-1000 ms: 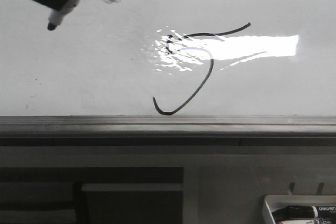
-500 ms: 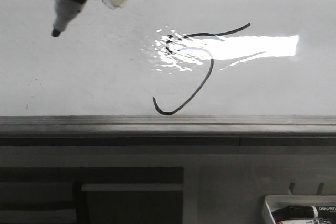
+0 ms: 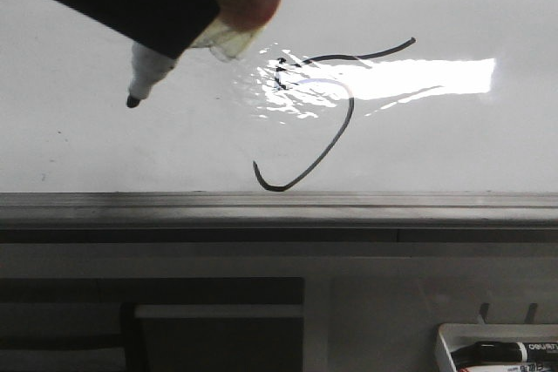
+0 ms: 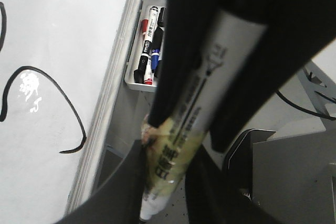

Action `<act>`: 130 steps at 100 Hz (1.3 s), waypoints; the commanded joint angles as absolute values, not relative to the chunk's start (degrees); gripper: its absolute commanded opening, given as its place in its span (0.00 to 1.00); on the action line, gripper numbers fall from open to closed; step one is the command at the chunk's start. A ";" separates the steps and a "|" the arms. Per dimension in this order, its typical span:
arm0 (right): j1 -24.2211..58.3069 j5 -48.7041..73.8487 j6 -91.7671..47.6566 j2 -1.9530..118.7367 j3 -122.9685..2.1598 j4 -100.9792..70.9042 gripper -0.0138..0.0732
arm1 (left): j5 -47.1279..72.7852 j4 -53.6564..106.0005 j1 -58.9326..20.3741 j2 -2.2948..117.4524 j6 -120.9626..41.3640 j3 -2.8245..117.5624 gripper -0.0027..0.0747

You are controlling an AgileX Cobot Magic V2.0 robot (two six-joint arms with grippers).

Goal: Write number 5 on whiteboard

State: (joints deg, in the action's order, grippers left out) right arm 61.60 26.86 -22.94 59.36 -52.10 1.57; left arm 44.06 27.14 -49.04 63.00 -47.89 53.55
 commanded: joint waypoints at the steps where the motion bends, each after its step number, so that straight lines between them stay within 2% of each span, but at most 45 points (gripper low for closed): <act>1: 61.77 20.72 -23.86 58.61 -53.82 1.89 0.38 | 40.09 29.06 -48.84 62.93 -44.16 55.30 0.01; 11: 61.64 19.70 -23.86 58.16 -54.05 1.89 0.61 | 39.98 29.83 -48.72 62.93 -44.16 55.18 0.01; 18: 61.20 18.22 -23.86 57.12 -54.87 1.89 0.71 | 39.75 30.47 -48.35 62.93 -43.64 54.64 0.01; 47: 54.38 18.92 -22.45 47.92 -56.94 1.89 0.72 | 31.43 33.85 -44.17 62.93 -31.25 47.81 0.01; 52: 52.69 20.13 -20.33 46.15 -56.94 1.89 0.69 | 28.50 34.18 -43.68 62.93 -27.30 46.53 0.01; 59: 50.40 21.76 -17.94 43.92 -56.94 1.89 0.58 | 23.15 34.31 -43.51 62.93 -21.77 45.19 0.01; 66: 48.41 23.54 -16.27 42.18 -56.94 1.89 0.40 | 18.17 34.45 -43.51 63.40 -16.73 44.75 0.01; 71: 47.33 25.03 -15.96 41.25 -56.94 1.89 0.21 | 15.17 34.55 -43.51 64.12 -14.12 44.75 0.01; 75: 46.72 26.08 -15.96 40.67 -56.94 1.89 0.09 | 13.35 34.67 -43.51 64.90 -13.17 44.75 0.01; 102: 46.23 34.21 -15.78 38.61 -56.84 1.89 0.09 | 7.33 35.15 -43.51 72.06 -9.06 44.75 0.01; 130: 46.23 38.74 -15.78 37.49 -56.63 1.89 0.09 | 2.28 34.90 -42.63 74.56 -9.06 44.75 0.01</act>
